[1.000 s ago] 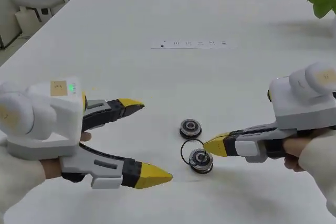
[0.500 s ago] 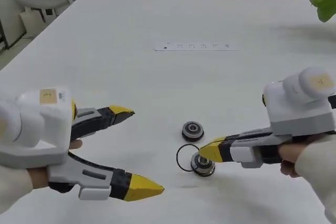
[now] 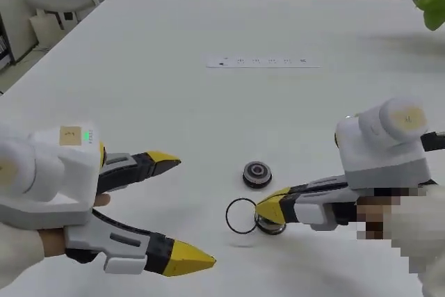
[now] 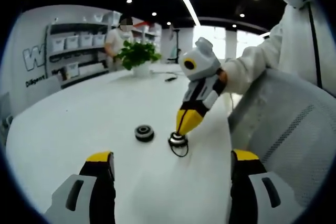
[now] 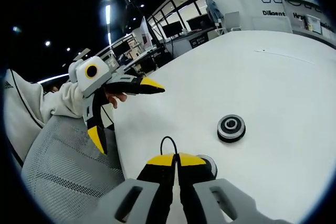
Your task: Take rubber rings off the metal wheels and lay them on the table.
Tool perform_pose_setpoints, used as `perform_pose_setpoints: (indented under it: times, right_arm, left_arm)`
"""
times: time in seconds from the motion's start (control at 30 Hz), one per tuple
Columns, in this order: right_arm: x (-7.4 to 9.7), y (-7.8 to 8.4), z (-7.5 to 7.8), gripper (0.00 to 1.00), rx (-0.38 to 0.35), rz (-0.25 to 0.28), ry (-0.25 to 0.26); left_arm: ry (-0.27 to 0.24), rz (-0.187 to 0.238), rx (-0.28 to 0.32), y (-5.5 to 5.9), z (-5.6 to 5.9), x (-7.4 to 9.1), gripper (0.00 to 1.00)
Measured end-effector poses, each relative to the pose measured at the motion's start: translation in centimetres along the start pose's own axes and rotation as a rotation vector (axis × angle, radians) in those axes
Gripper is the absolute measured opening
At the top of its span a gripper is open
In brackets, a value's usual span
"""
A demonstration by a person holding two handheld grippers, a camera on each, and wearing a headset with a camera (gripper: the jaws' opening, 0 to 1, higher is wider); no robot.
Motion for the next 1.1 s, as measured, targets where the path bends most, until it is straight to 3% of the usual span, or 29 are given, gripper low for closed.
perform_pose_setpoints:
  times: [0.5,0.63,1.1]
  right_arm:
    - [-0.9,0.0,0.3,0.0,0.023,-0.004,0.052]
    - [-1.1,-0.1,0.4,0.0,0.02,0.007,0.037]
    - [-1.7,0.0,0.4,0.0,0.072,-0.013,0.076]
  left_arm:
    - [0.013,-0.005,-0.003,0.1,0.2,-0.1,0.93]
    - [0.013,-0.006,-0.004,0.1,0.2,-0.1,0.93]
    - [0.017,-0.011,-0.003,0.2,0.2,-0.1,0.92]
Point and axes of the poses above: the centre of the closed fingertips' face, and the gripper's own axes: x roughly backward along the fingers, z roughly to its right, y roughly out of its underside, the point moved 10 cm from there along x, roughly backward along the fingers, and after that the axes turned 11 degrees about -z, right-handed, at the moved point
